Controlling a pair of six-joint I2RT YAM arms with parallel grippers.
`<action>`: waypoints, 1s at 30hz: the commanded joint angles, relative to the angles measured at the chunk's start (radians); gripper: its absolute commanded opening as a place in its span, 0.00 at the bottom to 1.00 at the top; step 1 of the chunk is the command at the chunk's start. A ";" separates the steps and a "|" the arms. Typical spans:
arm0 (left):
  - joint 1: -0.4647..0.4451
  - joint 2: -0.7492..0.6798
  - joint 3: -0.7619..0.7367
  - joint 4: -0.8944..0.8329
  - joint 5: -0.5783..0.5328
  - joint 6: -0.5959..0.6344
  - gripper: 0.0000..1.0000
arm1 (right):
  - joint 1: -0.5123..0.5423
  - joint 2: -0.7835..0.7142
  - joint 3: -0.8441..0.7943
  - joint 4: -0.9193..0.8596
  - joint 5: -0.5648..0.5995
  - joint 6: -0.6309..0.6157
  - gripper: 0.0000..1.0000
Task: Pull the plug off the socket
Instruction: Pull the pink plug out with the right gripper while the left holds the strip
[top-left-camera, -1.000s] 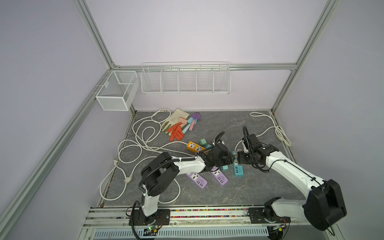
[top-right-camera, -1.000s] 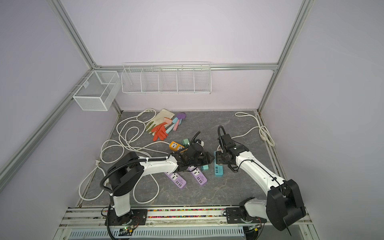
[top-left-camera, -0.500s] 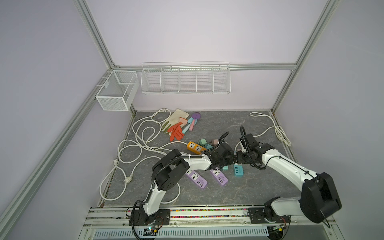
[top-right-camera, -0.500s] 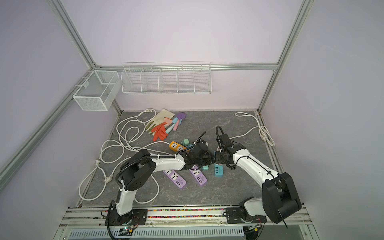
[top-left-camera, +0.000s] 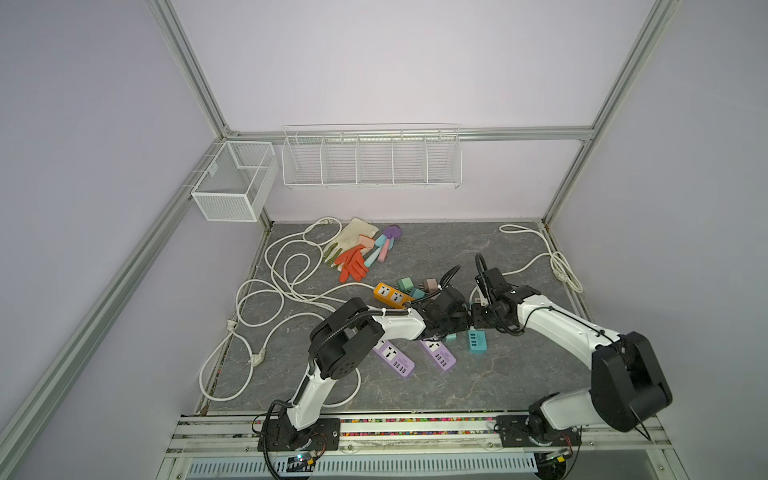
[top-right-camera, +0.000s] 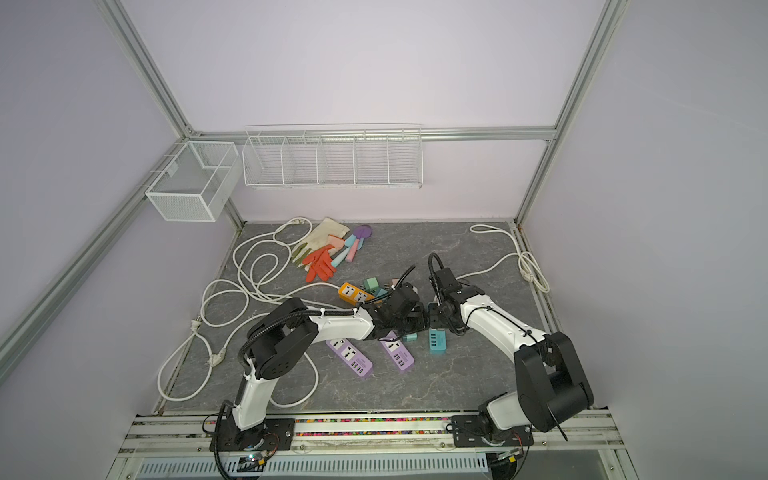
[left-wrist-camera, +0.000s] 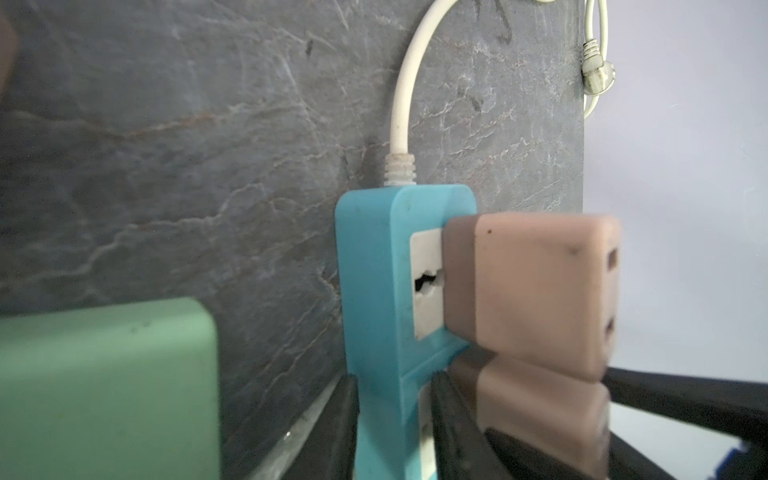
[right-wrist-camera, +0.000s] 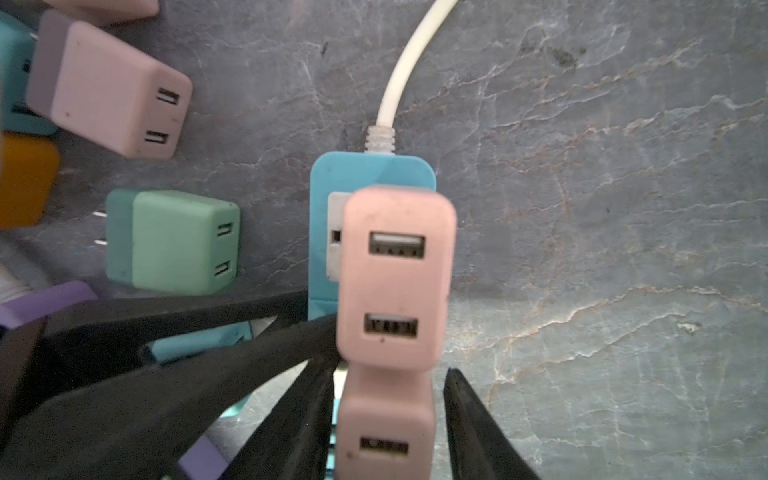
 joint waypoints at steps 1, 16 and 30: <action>-0.009 0.028 0.022 -0.049 -0.011 0.006 0.30 | -0.004 0.017 0.018 0.013 -0.017 -0.015 0.44; -0.022 0.027 0.017 -0.077 -0.037 0.000 0.27 | 0.047 0.028 0.038 -0.010 0.040 -0.015 0.32; -0.028 0.023 0.008 -0.100 -0.045 -0.011 0.25 | 0.019 -0.009 0.033 -0.008 0.003 -0.011 0.29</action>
